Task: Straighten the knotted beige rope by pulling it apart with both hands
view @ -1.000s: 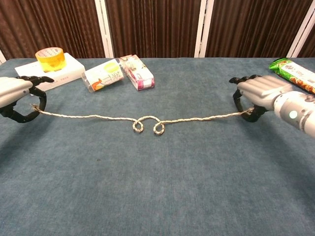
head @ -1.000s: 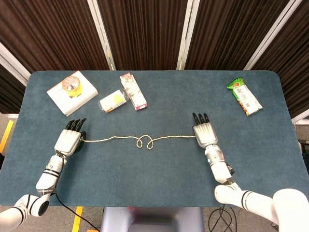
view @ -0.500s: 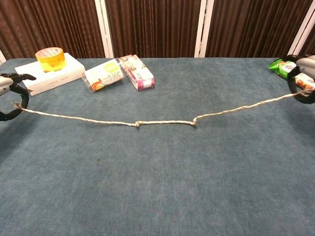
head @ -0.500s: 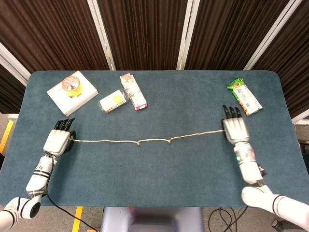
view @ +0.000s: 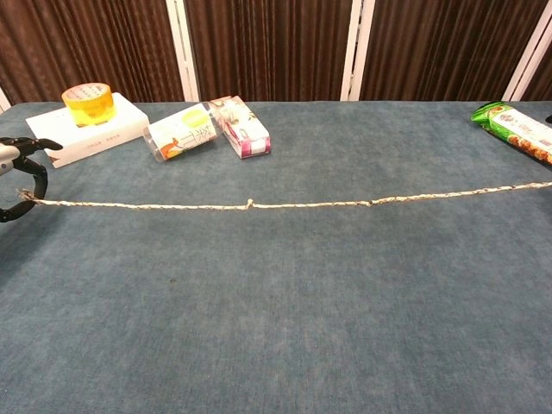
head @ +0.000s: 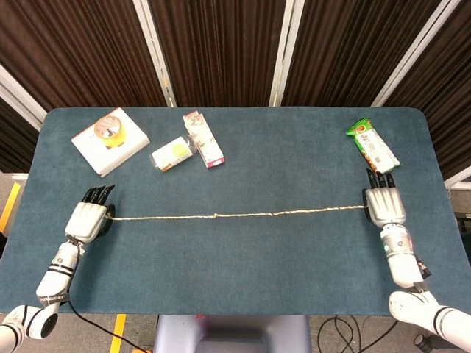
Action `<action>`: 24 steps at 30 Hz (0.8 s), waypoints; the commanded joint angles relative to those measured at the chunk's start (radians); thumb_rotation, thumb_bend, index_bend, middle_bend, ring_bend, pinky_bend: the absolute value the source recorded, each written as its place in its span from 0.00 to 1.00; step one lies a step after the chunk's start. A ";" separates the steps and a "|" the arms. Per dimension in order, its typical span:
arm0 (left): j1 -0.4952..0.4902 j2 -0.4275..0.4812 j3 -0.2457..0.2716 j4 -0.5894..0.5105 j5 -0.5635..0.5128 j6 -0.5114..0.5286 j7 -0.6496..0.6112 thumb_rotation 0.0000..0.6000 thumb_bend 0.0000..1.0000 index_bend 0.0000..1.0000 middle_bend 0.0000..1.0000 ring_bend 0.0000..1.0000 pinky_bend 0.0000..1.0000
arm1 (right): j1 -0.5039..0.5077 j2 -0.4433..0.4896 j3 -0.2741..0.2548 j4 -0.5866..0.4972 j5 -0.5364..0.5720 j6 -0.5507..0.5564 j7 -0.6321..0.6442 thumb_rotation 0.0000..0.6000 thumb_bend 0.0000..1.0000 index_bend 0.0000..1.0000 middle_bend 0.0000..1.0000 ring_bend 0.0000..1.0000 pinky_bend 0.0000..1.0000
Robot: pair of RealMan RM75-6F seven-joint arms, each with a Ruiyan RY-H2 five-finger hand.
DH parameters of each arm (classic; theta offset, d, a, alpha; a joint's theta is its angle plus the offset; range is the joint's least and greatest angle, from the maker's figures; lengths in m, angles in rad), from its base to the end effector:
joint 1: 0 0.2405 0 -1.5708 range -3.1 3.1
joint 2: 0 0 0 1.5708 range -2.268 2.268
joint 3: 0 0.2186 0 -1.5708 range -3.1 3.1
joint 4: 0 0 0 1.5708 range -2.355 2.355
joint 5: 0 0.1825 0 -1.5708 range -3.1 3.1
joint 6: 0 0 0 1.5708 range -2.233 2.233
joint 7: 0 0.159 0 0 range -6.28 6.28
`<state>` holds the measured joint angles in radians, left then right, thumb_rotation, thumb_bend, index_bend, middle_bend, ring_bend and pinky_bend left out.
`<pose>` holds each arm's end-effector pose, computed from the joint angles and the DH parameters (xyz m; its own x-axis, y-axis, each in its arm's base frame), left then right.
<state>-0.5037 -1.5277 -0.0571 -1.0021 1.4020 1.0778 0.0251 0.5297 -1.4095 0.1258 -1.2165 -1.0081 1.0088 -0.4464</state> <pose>-0.2653 0.3169 0.0606 0.6102 0.1499 0.7779 0.7877 -0.2201 -0.5754 -0.2802 -0.3277 0.0944 0.6930 -0.2278 0.6840 -0.7001 0.0141 0.7139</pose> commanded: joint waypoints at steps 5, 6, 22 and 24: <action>0.000 -0.005 0.001 0.000 0.002 -0.004 0.006 1.00 0.47 0.55 0.04 0.00 0.10 | -0.010 -0.010 -0.005 0.041 -0.010 -0.019 0.026 1.00 0.54 0.76 0.03 0.00 0.00; -0.001 -0.005 0.000 0.000 0.000 -0.006 0.007 1.00 0.48 0.55 0.04 0.00 0.10 | -0.010 -0.012 -0.005 0.048 -0.010 -0.023 0.028 1.00 0.54 0.76 0.03 0.00 0.00; -0.012 -0.047 0.004 0.058 -0.004 -0.048 -0.005 1.00 0.48 0.55 0.04 0.00 0.10 | -0.015 -0.035 -0.001 0.104 -0.014 -0.056 0.043 1.00 0.54 0.76 0.03 0.00 0.00; -0.015 -0.053 0.006 0.065 0.000 -0.052 -0.007 1.00 0.48 0.55 0.04 0.00 0.10 | -0.016 -0.040 -0.002 0.108 -0.015 -0.058 0.039 1.00 0.54 0.76 0.03 0.00 0.00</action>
<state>-0.5179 -1.5791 -0.0524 -0.9381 1.4007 1.0274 0.0190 0.5141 -1.4487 0.1239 -1.1091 -1.0226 0.9511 -0.4066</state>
